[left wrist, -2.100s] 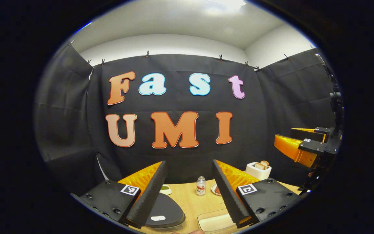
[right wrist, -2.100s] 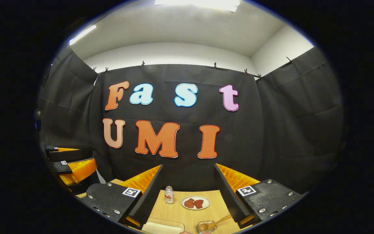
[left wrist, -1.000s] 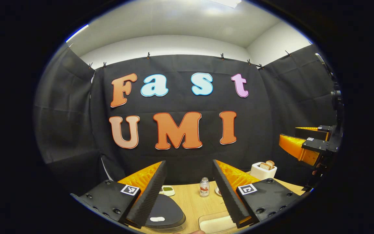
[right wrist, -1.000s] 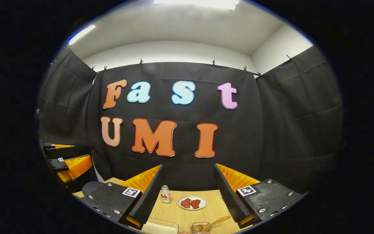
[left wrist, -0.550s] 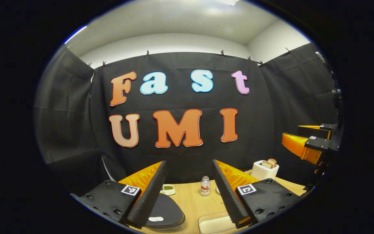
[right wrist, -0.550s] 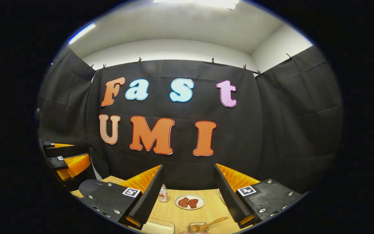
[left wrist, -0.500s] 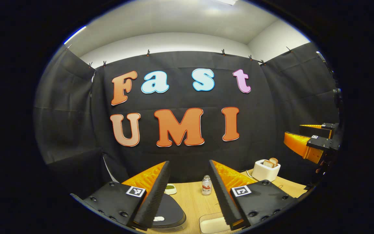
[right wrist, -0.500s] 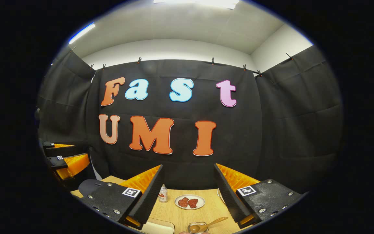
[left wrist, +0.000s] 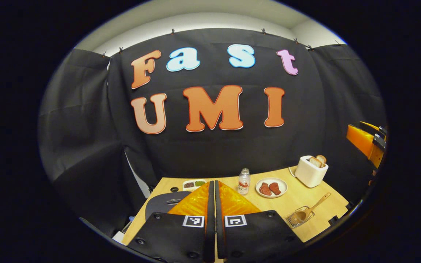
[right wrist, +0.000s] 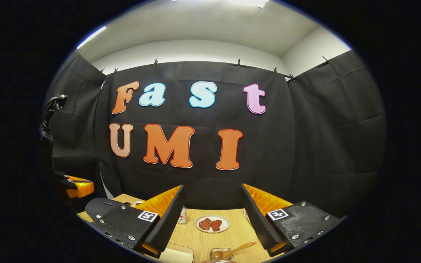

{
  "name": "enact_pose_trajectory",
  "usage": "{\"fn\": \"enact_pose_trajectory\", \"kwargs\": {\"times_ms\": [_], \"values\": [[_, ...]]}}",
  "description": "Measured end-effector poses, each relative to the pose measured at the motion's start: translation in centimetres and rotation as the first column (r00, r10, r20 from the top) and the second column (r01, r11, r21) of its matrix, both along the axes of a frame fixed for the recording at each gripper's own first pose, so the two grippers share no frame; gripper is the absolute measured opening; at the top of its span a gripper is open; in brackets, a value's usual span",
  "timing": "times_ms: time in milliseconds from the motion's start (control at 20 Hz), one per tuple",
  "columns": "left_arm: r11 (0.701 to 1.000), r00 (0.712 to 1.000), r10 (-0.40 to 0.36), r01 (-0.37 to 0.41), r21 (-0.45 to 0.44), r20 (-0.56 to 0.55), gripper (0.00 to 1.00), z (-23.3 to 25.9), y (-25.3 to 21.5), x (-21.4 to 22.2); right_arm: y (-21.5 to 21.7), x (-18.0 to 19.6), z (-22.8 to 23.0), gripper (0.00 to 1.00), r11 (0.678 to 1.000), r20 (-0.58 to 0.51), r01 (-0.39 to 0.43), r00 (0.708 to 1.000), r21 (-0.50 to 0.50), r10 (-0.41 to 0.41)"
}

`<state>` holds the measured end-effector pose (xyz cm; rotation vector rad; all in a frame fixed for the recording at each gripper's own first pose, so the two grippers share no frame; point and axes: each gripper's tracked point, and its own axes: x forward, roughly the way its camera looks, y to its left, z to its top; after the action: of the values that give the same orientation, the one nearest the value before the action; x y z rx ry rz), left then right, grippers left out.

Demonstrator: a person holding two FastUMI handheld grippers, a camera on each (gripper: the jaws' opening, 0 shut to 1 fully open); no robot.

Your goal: Close the left gripper, press the button to open the rice cooker; take a wooden spoon from the chopstick holder with the right hand, scoop a spoonful of rice and pour it into the rice cooker, then put the wooden spoon back into the chopstick holder.

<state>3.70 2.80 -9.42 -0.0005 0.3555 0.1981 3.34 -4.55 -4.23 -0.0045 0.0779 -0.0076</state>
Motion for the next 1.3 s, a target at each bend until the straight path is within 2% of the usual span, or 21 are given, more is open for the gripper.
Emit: {"fn": "enact_pose_trajectory", "kwargs": {"times_ms": [200, 350, 500, 600, 750, 850, 950, 1200, 1250, 1300], "values": [[0.989, 0.989, 0.066, -0.082, -0.121, -0.131, 0.07, -2.5, 3.4, 0.5, -0.6, 0.4, -1.3, 0.93, 1.000, -0.025, 0.013, 1.000, -0.004, -0.013], [0.965, 0.958, 0.089, -0.151, -0.214, -0.274, 0.06, -6.1, 5.9, -0.1, -1.3, 0.5, -2.3, 0.93, 1.000, -0.040, 0.023, 0.999, -0.015, -0.024], [0.918, 0.908, 0.090, -0.235, -0.320, -0.410, 0.05, -9.6, 7.8, -0.8, -2.0, 0.8, -3.3, 0.93, 0.999, -0.054, 0.033, 0.998, -0.019, -0.034], [0.883, 0.873, 0.056, -0.270, -0.383, -0.485, 0.05, -11.9, 8.0, -1.2, -2.3, 0.9, -4.1, 0.93, 0.999, -0.069, 0.036, 0.997, -0.012, -0.036], [0.849, 0.809, 0.021, -0.325, -0.417, -0.588, 0.05, -15.1, 8.3, -2.1, -3.1, 1.1, -5.6, 0.93, 0.999, -0.098, 0.044, 0.994, -0.014, -0.045], [0.793, 0.783, -0.007, -0.374, -0.481, -0.622, 0.05, -16.7, 7.3, -2.2, -3.4, 1.2, -6.6, 0.93, 0.999, -0.117, 0.046, 0.992, -0.017, -0.048], [0.754, 0.752, -0.025, -0.419, -0.506, -0.659, 0.05, -18.7, 7.1, -2.8, -3.7, 1.2, -7.7, 0.93, 0.999, -0.140, 0.045, 0.989, -0.017, -0.047], [0.734, 0.700, -0.019, -0.475, -0.485, -0.714, 0.05, -21.5, 7.0, -3.9, -4.2, 1.2, -10.1, 0.93, 0.999, -0.189, 0.046, 0.981, -0.007, -0.047], [0.744, 0.717, -0.001, -0.465, -0.480, -0.697, 0.05, -21.6, 7.4, -3.6, -4.3, 1.2, -10.5, 0.93, 0.999, -0.196, 0.048, 0.979, -0.003, -0.047], [0.751, 0.711, 0.000, -0.464, -0.469, -0.703, 0.05, -21.8, 7.3, -4.0, -4.3, 1.4, -10.8, 0.93, 0.999, -0.205, 0.046, 0.978, 0.000, -0.045]]}}
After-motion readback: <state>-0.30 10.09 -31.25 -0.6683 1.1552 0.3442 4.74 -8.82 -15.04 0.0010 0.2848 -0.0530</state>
